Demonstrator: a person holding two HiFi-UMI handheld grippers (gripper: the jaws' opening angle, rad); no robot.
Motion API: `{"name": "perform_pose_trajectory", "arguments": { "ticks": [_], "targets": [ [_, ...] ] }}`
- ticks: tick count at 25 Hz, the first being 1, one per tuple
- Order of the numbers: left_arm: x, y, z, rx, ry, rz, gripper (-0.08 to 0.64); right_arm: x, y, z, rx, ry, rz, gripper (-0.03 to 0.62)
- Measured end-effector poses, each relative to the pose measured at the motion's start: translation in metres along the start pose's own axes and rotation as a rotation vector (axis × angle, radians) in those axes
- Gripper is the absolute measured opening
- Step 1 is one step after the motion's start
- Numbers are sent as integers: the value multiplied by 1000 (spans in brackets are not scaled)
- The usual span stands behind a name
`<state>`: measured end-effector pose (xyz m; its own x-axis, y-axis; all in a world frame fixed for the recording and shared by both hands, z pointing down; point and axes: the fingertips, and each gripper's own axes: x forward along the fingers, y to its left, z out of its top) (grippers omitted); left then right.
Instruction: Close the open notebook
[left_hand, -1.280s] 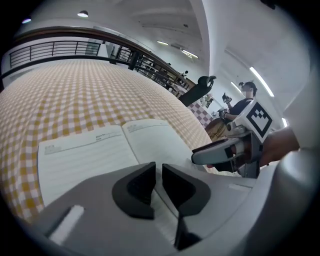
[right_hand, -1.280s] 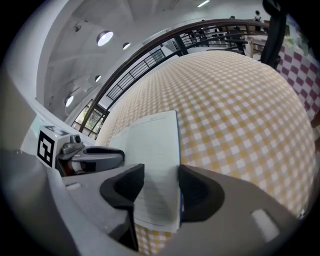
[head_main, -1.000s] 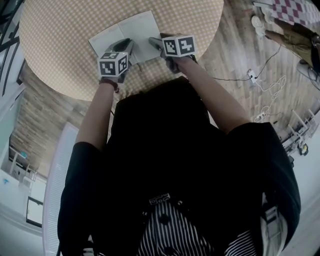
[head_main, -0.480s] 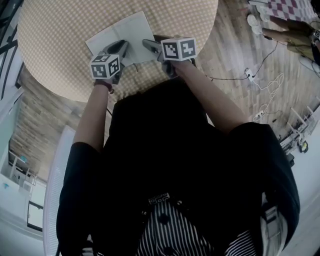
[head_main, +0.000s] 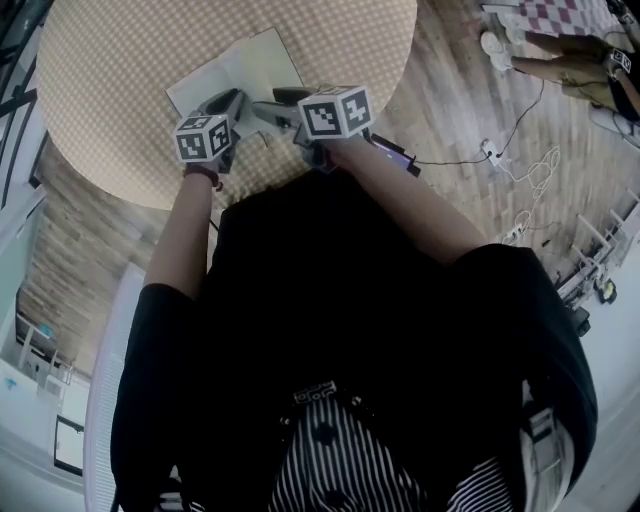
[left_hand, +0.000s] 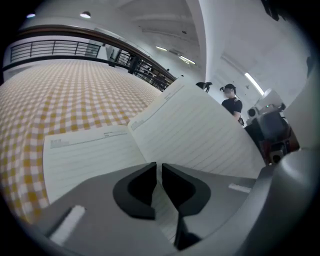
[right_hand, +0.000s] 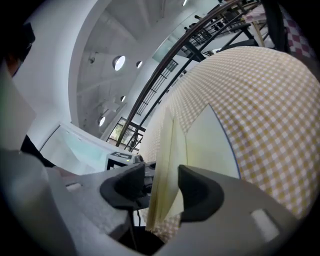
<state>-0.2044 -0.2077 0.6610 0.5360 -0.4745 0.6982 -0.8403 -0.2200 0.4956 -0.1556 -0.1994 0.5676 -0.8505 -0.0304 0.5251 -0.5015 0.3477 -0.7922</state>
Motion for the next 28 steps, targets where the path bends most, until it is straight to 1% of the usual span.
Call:
{"name": "perform_pose_trajectory", "arguments": {
  "ticks": [1, 3, 5, 7, 8, 9, 10, 11, 12, 13, 14, 15, 16, 17, 18, 21, 22, 23, 25, 28],
  "targets": [
    [-2, 3, -3, -16, 1, 11, 24, 3, 10, -3, -25, 15, 15, 204],
    [-5, 7, -11, -20, 10, 27, 21, 12, 33, -17, -109, 77, 54, 204],
    [-7, 9, -12, -23, 4, 23, 17, 21, 56, -36, -188, 152, 97, 203],
    [-9, 12, -10, -53, -18, 17, 9, 27, 74, -52, -235, 200, 129, 204],
    [-10, 13, -9, -66, -28, 16, 3, 28, 81, -56, -252, 203, 139, 204],
    [-11, 14, -9, -71, -34, 16, 2, 26, 86, -53, -262, 185, 145, 204],
    [-11, 14, -9, -69, -36, 16, 2, 21, 86, -43, -265, 142, 139, 204],
    [-10, 13, -8, -61, -35, 15, 2, 13, 81, -26, -259, 77, 116, 204],
    [-9, 12, -8, -54, -33, 12, 3, 0, 71, -4, -246, -4, 70, 204],
    [-10, 12, -8, -51, -32, 10, 2, -15, 54, 18, -230, -83, 5, 204],
    [-11, 12, -9, -51, -31, 10, 3, -30, 33, 36, -214, -141, -71, 204],
    [-12, 12, -9, -51, -31, 12, 2, -42, 10, 48, -203, -170, -145, 204],
    [-14, 13, -9, -51, -32, 15, 2, -50, -14, 54, -193, -170, -205, 204],
    [-15, 14, -9, -50, -31, 17, 3, -53, -34, 53, -176, -147, -242, 206],
    [-15, 14, -10, -49, -30, 17, 2, -52, -50, 46, -149, -111, -256, 207],
    [-15, 12, -10, -43, -19, 14, 3, -35, -75, 10, -74, 8, -228, 209],
    [-13, 10, -9, -39, -15, 11, 3, -30, -77, 1, -60, 25, -214, 209],
    [-11, 7, -10, -36, -10, 8, 2, -28, -75, -2, -44, 21, -196, 209],
    [-9, 6, -12, -37, -7, -7, 3, -26, -56, 0, -22, -25, -150, 209],
    [-13, 14, -11, -63, -17, -35, 3, -14, -11, 5, -50, -53, -62, 209]
  ]
}}
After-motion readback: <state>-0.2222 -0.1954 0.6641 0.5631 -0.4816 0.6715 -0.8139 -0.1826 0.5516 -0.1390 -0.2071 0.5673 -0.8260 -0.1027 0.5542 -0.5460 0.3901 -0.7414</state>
